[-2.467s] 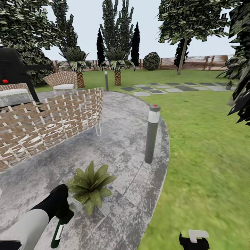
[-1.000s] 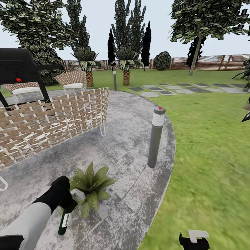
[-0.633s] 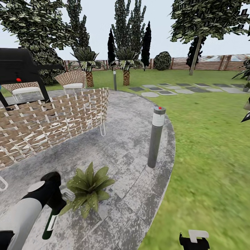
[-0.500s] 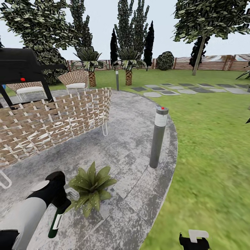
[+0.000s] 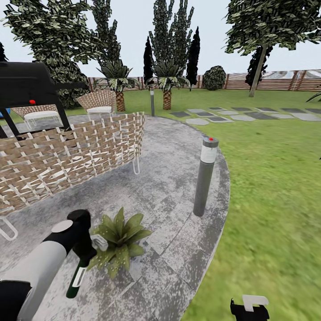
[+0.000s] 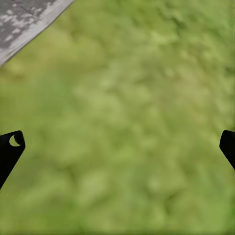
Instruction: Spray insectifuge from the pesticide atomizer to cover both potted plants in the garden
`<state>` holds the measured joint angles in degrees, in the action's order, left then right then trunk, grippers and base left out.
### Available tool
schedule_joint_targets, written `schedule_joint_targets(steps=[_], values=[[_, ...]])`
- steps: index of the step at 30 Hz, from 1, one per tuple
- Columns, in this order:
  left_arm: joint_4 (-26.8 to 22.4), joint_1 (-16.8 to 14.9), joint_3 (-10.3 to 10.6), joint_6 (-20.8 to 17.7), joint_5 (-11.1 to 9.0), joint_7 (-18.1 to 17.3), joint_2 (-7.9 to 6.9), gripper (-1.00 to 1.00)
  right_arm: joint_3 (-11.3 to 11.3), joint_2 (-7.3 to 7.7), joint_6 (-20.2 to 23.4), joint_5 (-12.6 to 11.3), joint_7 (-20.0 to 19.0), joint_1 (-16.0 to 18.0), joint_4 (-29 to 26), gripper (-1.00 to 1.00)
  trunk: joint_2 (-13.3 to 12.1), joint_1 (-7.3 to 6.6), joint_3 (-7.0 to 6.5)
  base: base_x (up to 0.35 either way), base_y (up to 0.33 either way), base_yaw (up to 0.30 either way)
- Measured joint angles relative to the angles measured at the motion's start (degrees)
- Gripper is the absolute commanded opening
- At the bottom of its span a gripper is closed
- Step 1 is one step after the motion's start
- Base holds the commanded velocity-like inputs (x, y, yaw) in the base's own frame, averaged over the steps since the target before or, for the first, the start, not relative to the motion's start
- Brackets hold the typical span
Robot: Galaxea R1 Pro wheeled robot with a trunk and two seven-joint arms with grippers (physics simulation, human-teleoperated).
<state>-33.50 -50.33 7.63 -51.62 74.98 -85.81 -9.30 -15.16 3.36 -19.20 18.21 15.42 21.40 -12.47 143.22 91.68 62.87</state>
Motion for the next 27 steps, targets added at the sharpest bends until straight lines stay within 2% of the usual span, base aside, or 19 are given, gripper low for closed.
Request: schedule_joint_targets(steps=[4, 11, 13, 15, 16, 18, 20, 23, 27], values=[[-0.05, -1.06, 0.16, -0.01, 0.24, -0.70, 0.14, -1.00, 0.00, -0.01, 0.02, 0.00, 0.00, 0.00, 0.00, 1.00, 0.00, -0.02, 0.00, 0.116, 0.000, 0.000], [-0.14, -1.30, 0.32, 0.01, 0.20, -2.22, 0.56, -1.00, 0.00, -0.02, -0.03, 0.00, 0.09, 0.00, 0.00, 1.00, 0.00, -0.03, 0.00, 0.306, 0.000, 0.000], [-0.17, -1.32, 0.44, 2.05, 0.58, -3.51, 0.50, -1.00, 0.00, -0.02, -0.01, 0.00, 0.09, 0.00, 0.00, 1.00, 0.00, -0.01, 0.00, 0.091, 0.000, 0.000], [-0.17, -1.35, 0.45, 4.53, 2.29, -3.67, 0.41, -1.00, 0.00, -0.06, -0.02, 0.00, 0.09, 0.00, 0.00, 1.00, 0.00, 0.00, 0.00, 0.026, 0.000, 0.000], [-0.17, -1.39, 0.45, 4.94, 3.10, -3.67, 0.40, -1.00, 0.00, -0.06, -0.01, 0.00, 0.09, 0.00, 0.00, 1.00, 0.00, 0.00, 0.00, 0.008, 0.000, 0.000], [-0.13, -2.67, 0.44, 5.66, 6.05, -3.67, 0.37, -1.00, 0.00, -0.08, -0.01, 0.00, 0.08, 0.00, 0.00, 1.00, 0.00, 0.00, 0.00, 0.003, 0.000, 0.000], [-0.15, -3.18, 0.43, 5.88, 7.65, -3.67, 0.24, -1.00, 0.00, -0.08, 0.02, 0.00, 0.06, 0.00, 0.00, 1.00, 0.00, 0.00, 0.00, 0.001, 0.000, -0.051], [-0.15, -3.40, 0.43, 6.10, 9.47, -3.67, 0.09, -1.00, 0.00, -0.08, 0.06, 0.00, 0.06, -0.01, -0.02, 1.00, 0.00, 0.00, 0.00, 0.000, 0.000, -0.228], [-0.06, -3.39, 0.39, 8.28, 10.26, -3.68, 0.26, -1.00, 0.00, -0.09, 0.06, 0.00, 0.09, 0.00, 0.00, 1.00, 0.00, 0.00, 0.00, 0.000, 0.000, -0.095]])
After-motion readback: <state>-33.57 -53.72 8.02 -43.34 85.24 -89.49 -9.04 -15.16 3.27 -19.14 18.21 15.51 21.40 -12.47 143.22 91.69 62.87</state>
